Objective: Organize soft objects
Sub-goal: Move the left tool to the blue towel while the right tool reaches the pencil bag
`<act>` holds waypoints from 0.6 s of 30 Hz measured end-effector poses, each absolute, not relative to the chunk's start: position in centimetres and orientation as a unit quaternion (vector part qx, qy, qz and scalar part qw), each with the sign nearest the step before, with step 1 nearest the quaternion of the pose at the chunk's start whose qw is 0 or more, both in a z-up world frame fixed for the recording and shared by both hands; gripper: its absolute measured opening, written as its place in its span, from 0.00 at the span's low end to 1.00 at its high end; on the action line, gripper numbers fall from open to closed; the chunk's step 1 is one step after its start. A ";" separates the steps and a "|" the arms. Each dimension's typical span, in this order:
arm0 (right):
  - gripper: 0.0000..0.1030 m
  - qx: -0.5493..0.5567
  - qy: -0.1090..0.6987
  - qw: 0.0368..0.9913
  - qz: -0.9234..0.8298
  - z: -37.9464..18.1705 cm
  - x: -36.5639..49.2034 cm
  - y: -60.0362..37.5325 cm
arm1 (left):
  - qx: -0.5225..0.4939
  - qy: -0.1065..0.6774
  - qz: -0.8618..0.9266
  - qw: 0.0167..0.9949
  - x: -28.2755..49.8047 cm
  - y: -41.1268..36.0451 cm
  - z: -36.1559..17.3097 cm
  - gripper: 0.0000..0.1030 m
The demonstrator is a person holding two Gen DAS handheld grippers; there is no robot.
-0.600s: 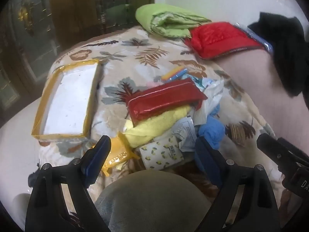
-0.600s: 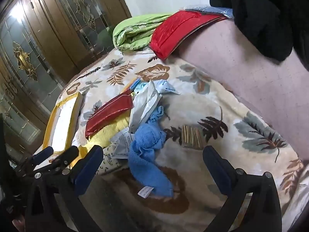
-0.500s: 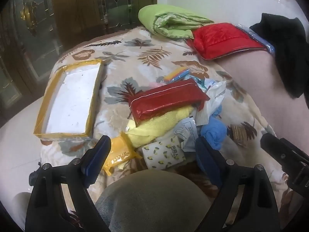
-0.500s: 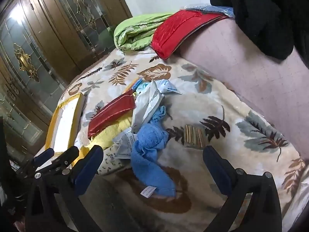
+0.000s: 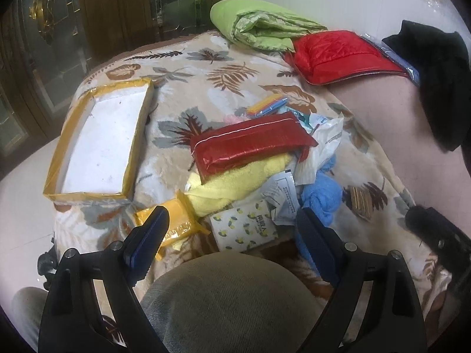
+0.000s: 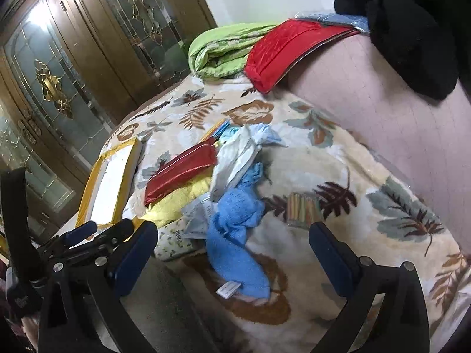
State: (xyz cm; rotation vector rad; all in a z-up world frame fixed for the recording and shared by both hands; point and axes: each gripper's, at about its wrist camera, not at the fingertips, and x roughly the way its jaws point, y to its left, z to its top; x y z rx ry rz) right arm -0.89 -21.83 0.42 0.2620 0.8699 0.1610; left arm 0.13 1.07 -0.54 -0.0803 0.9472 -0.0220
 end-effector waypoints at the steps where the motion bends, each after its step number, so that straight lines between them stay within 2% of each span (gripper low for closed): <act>1: 0.98 0.133 0.420 0.895 0.071 0.3 -0.8 -22.4 | -0.049 0.467 -0.017 0.883 0.2 1.0 -0.6 0.87; 8: 0.88 0.138 0.457 0.877 0.045 -1.3 0.1 -24.9 | -0.114 0.492 -0.055 0.861 0.8 1.9 -1.1 0.87; 11: 0.83 0.146 0.466 0.871 0.044 -2.5 0.7 -25.6 | -0.107 0.488 -0.063 0.864 0.7 2.1 -1.1 0.87; 15: 0.71 0.164 0.488 0.856 0.047 -4.7 1.7 -26.2 | -0.090 0.513 -0.073 0.850 0.9 1.8 -0.9 0.85; 17: 0.65 0.160 0.506 0.847 0.044 -5.8 2.3 -26.2 | -0.076 0.527 -0.092 0.841 1.5 0.8 -0.4 0.75; 18: 0.60 0.161 0.511 0.843 0.041 -6.3 2.7 -26.3 | -0.077 0.516 -0.103 0.847 1.8 0.2 0.1 0.74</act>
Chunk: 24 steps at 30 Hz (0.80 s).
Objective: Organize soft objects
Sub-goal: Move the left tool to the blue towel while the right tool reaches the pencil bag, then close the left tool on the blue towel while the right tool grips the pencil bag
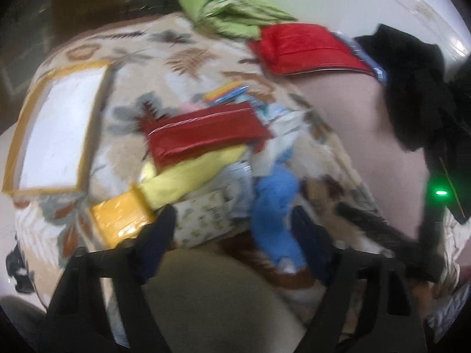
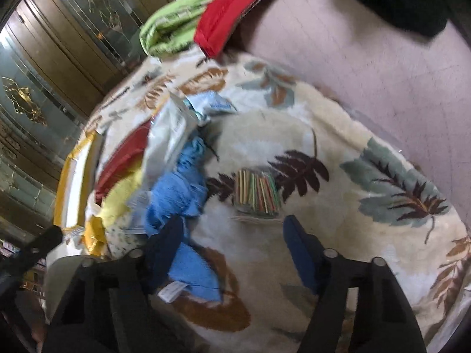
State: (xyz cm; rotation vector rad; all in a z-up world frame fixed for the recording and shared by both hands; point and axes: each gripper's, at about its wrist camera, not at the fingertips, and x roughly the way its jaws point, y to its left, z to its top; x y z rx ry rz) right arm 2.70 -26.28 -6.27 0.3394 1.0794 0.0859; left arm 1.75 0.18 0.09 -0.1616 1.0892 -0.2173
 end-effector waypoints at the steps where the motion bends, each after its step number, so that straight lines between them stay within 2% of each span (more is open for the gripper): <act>1: 0.57 0.162 0.513 0.842 0.037 -6.6 3.0 -26.4 | -0.071 0.515 -0.118 0.846 2.2 -0.8 0.6 0.74; 5: 0.57 0.162 0.521 0.838 0.016 -7.4 4.4 -27.1 | -0.008 0.519 -0.182 0.835 5.3 -5.7 0.6 0.74; 8: 0.57 0.164 0.524 0.835 0.015 -8.1 5.4 -27.2 | 0.046 0.546 -0.198 0.813 8.5 -8.3 -1.8 0.74; 12: 0.52 0.179 0.541 0.821 0.021 -9.2 5.9 -27.5 | 0.080 0.608 -0.205 0.763 11.3 -9.5 -5.2 0.72; 14: 0.52 0.167 0.546 0.821 0.013 -9.4 6.0 -27.4 | 0.069 0.624 -0.196 0.754 11.8 -9.4 -6.1 0.67; 17: 0.49 0.162 0.552 0.818 0.011 -10.0 6.4 -27.4 | 0.069 0.652 -0.197 0.729 12.2 -9.5 -7.8 0.66; 18: 0.45 0.158 0.555 0.817 0.007 -10.2 6.5 -27.3 | 0.077 0.664 -0.190 0.719 12.6 -10.0 -8.3 0.57; 19: 0.42 0.152 0.556 0.817 0.002 -10.2 6.6 -27.1 | 0.085 0.672 -0.183 0.713 12.7 -10.2 -9.0 0.36; 20: 0.38 0.142 0.556 0.819 -0.003 -10.1 6.5 -26.9 | 0.095 0.678 -0.186 0.705 12.6 -10.6 -9.4 0.31; 22: 0.20 0.136 0.557 0.819 0.004 -9.9 6.3 -26.7 | 0.105 0.680 -0.201 0.697 12.3 -11.0 -9.6 0.23; 24: 0.15 0.147 0.558 0.817 0.012 -9.8 6.1 -26.6 | 0.104 0.666 -0.202 0.710 12.0 -10.9 -8.9 0.20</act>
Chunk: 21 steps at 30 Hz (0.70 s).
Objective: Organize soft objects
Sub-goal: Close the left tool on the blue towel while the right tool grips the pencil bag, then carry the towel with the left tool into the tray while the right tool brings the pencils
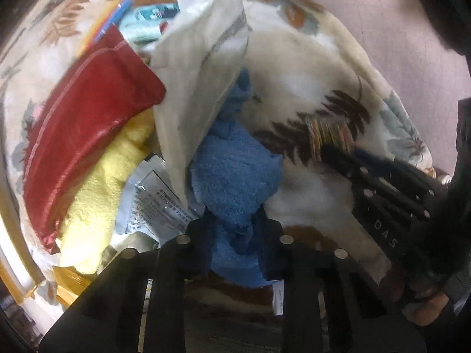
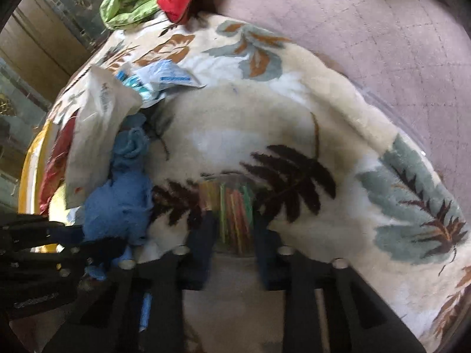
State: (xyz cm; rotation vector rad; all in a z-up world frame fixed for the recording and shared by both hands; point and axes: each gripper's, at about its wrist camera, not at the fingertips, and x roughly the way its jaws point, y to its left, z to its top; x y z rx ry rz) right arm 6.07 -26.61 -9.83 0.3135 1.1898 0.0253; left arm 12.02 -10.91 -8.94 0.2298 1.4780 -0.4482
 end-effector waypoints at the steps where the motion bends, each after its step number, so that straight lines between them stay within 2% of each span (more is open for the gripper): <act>1: 0.13 0.153 0.556 0.817 0.014 -9.6 5.8 -26.6 | 0.090 0.655 -0.214 0.719 11.8 -10.5 -8.2 0.18; 11: 0.13 0.177 0.492 0.848 0.084 -2.3 1.6 -24.5 | -0.154 0.554 -0.324 0.752 6.4 -1.3 0.0 0.15; 16: 0.13 0.147 0.456 0.853 0.208 2.0 3.2 -17.2 | -0.208 0.464 -0.264 0.819 2.7 5.9 6.4 0.15; 19: 0.13 0.110 0.454 0.845 0.262 2.9 6.2 -11.6 | -0.225 0.413 -0.202 0.859 1.9 8.1 7.7 0.15; 21: 0.13 0.088 0.455 0.839 0.286 3.3 7.6 -8.5 | -0.238 0.406 -0.177 0.865 2.0 8.9 7.2 0.15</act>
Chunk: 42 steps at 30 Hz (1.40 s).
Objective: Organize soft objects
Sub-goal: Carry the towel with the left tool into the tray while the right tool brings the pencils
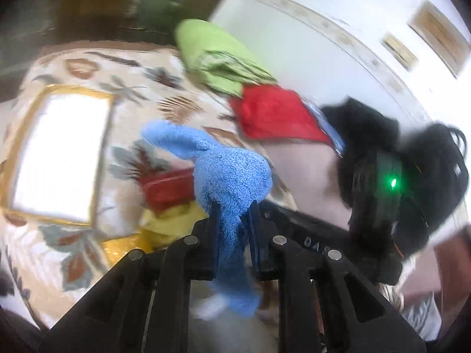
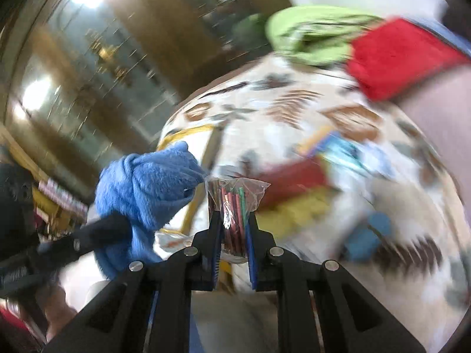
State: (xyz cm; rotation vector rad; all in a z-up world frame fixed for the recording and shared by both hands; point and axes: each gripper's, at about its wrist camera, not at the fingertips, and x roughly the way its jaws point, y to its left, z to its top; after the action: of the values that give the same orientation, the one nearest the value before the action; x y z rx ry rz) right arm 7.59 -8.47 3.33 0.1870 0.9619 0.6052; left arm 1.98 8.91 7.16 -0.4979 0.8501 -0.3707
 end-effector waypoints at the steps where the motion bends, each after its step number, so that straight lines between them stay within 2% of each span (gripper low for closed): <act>1: 0.13 0.081 0.454 0.839 0.288 3.5 7.7 -7.7 | -0.240 0.409 -0.181 0.861 2.5 8.4 6.6 0.15; 7: 0.13 0.086 0.481 0.837 0.247 3.0 9.7 -11.0 | -0.293 0.412 -0.207 0.837 5.6 8.6 5.3 0.15; 15: 0.14 0.009 0.484 0.856 0.183 8.8 13.4 -11.5 | -0.304 0.408 -0.260 0.821 13.4 8.6 7.7 0.15; 19: 0.13 -0.008 0.498 0.846 0.193 10.8 15.0 -9.4 | -0.325 0.420 -0.267 0.804 17.3 9.0 12.6 0.15; 22: 0.13 -0.020 0.502 0.841 0.201 12.4 15.0 -8.2 | -0.308 0.401 -0.235 0.830 17.7 13.1 17.8 0.15; 26: 0.13 -0.018 0.482 0.843 0.240 14.5 13.1 -6.7 | -0.269 0.393 -0.170 0.863 12.7 21.1 20.4 0.15; 31: 0.14 -0.015 0.439 0.835 0.332 13.3 10.6 -3.7 | -0.231 0.388 -0.016 0.892 3.5 28.6 16.8 0.15; 34: 0.14 0.014 0.449 0.801 0.394 9.5 10.4 -0.7 | -0.272 0.405 0.020 0.873 1.1 30.9 12.2 0.15; 37: 0.13 0.001 0.477 0.777 0.411 6.0 11.0 3.3 | -0.334 0.415 0.005 0.846 1.0 32.0 7.9 0.15; 42: 0.14 -0.028 0.514 0.753 0.409 1.0 13.8 8.2 | -0.280 0.455 0.019 0.845 5.3 32.3 2.8 0.15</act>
State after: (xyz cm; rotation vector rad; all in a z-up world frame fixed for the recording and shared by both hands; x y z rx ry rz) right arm 13.75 8.22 0.97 -0.0612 1.1222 0.8938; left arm 5.35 32.30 2.82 -0.5913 0.9612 0.0406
